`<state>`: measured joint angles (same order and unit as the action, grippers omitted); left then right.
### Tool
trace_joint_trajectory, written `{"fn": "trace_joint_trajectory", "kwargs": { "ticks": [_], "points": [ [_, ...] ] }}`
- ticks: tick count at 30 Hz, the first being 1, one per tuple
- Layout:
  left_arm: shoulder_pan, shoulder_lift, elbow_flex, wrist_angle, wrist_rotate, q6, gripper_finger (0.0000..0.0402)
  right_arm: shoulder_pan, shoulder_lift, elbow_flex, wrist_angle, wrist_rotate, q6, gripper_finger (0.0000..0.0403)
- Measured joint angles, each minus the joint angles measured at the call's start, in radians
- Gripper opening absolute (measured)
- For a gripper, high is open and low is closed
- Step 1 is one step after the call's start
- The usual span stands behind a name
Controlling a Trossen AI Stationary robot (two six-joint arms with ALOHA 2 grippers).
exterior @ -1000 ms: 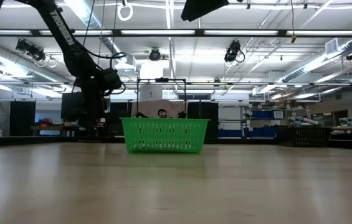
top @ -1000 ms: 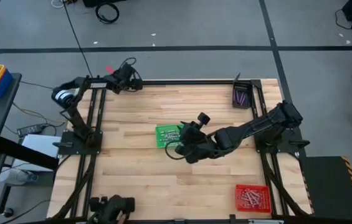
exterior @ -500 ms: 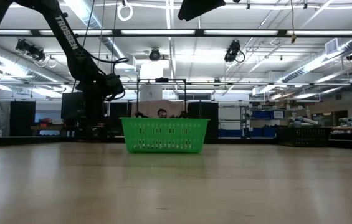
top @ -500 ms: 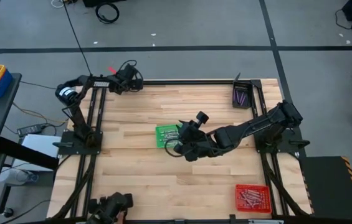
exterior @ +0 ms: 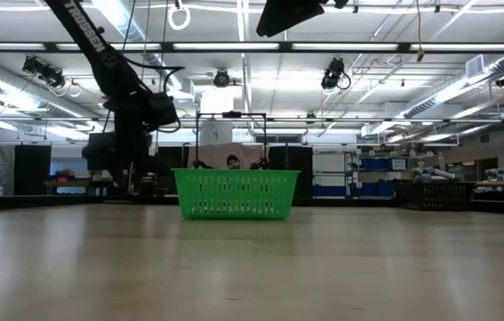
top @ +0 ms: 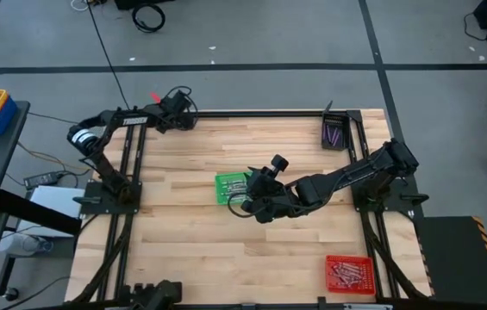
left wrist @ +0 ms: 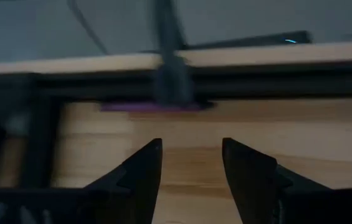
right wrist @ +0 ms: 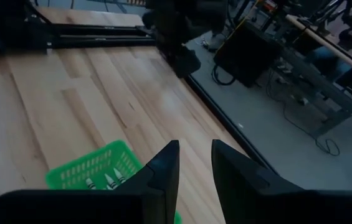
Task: Sort crayons
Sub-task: Put the violet crayon into the black basket
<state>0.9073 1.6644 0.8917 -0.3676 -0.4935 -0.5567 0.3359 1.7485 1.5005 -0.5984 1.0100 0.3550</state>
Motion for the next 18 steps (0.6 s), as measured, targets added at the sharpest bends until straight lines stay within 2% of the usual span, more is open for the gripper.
{"fn": "trace_joint_trajectory", "kwargs": {
  "ticks": [3,5,7,12,18],
  "points": [
    [0.007,-0.02,0.0,-0.024,-0.08,-0.017,0.018,0.0,0.0,0.0,0.0,-0.002,0.0,0.0098],
    [0.031,-0.018,0.0,-0.026,-0.083,-0.024,0.018,0.0,0.0,0.0,0.0,-0.003,0.0,0.0098],
    [0.06,-0.002,0.0,-0.004,-0.062,-0.027,0.018,0.0,0.0,0.0,0.0,-0.008,0.0,0.0098],
    [0.13,0.043,0.002,0.092,0.07,-0.001,0.0173,0.0,0.0,0.0,0.0,-0.01,-0.012,0.0098],
    [0.149,0.092,0.003,0.149,0.103,0.012,0.0158,0.0,0.0,0.0,0.0,-0.01,-0.018,0.0098]
  ]
}}
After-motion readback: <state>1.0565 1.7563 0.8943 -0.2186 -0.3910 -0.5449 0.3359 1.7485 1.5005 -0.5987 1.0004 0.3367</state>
